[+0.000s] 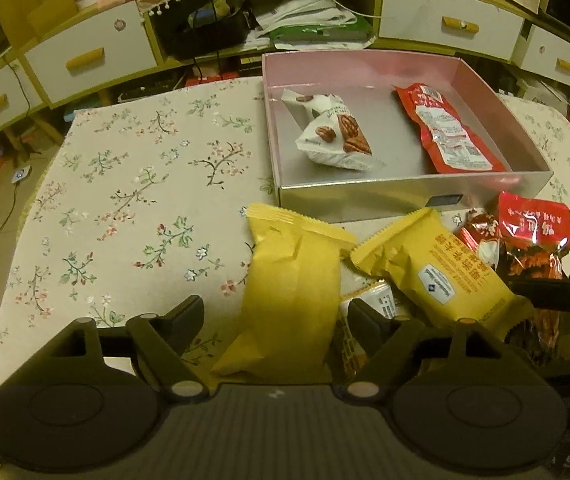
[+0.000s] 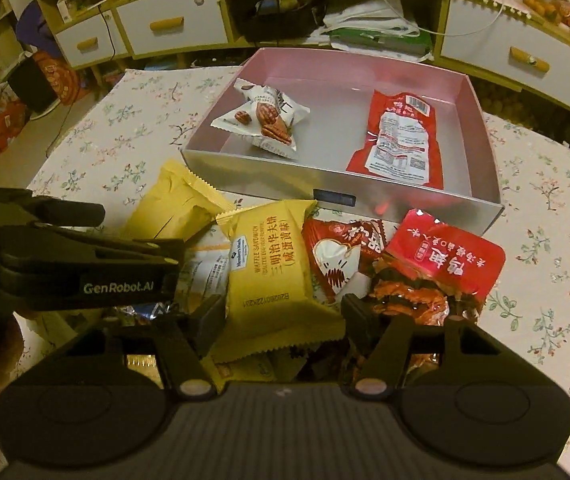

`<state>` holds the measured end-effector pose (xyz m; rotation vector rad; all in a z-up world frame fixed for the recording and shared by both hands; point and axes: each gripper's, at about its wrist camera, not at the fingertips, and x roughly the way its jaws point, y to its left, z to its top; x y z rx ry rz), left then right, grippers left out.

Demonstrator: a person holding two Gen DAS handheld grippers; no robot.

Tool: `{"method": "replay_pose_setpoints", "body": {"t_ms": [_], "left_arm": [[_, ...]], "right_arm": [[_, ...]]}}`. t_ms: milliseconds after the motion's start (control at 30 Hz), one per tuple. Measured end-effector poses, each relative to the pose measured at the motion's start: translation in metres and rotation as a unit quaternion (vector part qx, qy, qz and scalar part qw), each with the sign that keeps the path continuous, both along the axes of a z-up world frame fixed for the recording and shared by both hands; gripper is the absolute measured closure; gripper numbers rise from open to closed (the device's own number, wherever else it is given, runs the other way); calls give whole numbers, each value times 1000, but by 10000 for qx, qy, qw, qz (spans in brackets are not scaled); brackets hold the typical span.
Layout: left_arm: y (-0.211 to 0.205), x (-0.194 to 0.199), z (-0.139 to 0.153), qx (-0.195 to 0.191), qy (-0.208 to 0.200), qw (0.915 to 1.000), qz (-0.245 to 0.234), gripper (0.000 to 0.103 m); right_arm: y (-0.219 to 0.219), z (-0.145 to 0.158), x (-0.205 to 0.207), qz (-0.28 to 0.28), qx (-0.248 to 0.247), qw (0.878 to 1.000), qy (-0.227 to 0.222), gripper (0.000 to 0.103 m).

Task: Organize snacks
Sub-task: 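Grasp a yellow bread packet with the left tool while the right grasps another, then lift both yellow packets and carry them into the pink box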

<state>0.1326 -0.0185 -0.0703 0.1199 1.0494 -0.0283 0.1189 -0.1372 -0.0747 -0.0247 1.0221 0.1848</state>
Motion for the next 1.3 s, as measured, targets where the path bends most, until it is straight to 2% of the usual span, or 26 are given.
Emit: {"method": "replay_pose_setpoints", "body": {"t_ms": [100, 133, 200, 300, 467, 500, 567, 600, 733, 800, 967, 1033, 1300], "left_arm": [[2, 1, 0, -107, 58, 9999, 7, 19], [4, 1, -1, -173, 88, 9998, 26, 19], [8, 2, -2, -311, 151, 9994, 82, 19], [11, 4, -5, -368, 227, 9990, 67, 19], [7, 5, -10, -209, 262, 9994, -25, 19], [7, 5, -10, -168, 241, 9996, -25, 21], [7, 6, -10, -192, 260, 9995, -57, 35], [7, 6, -10, -249, 331, 9991, -79, 47], [3, 5, -10, -152, 363, 9990, -201, 55], [4, 4, -8, -224, 364, 9989, -191, 60], [4, 3, -2, -270, 332, 9989, -197, 61], [4, 3, -2, -255, 321, 9989, -216, 61], [3, 3, 1, -240, 296, 9990, -243, 62]], "right_arm": [[-2, 0, 0, -25, 79, 9999, 77, 52], [-3, 1, 0, -36, 116, 9999, 99, 62], [-6, 6, 1, -66, 265, 9995, 158, 69], [-9, 12, 0, -56, 329, 9994, 127, 72], [-11, 10, 3, -56, 374, 9991, 173, 74], [-11, 9, 2, -46, 384, 9991, 185, 75], [-11, 10, 2, -25, 401, 9990, 184, 75], [-11, 10, 1, -7, 419, 9990, 175, 76], [-10, 13, -1, 31, 404, 9991, 123, 77], [-9, 14, -1, 30, 393, 9992, 98, 78], [-6, 19, -3, 55, 350, 9994, -15, 86], [-5, 21, -4, 77, 378, 9993, -27, 103], [4, 21, -7, 408, 164, 9989, -168, 101]]}}
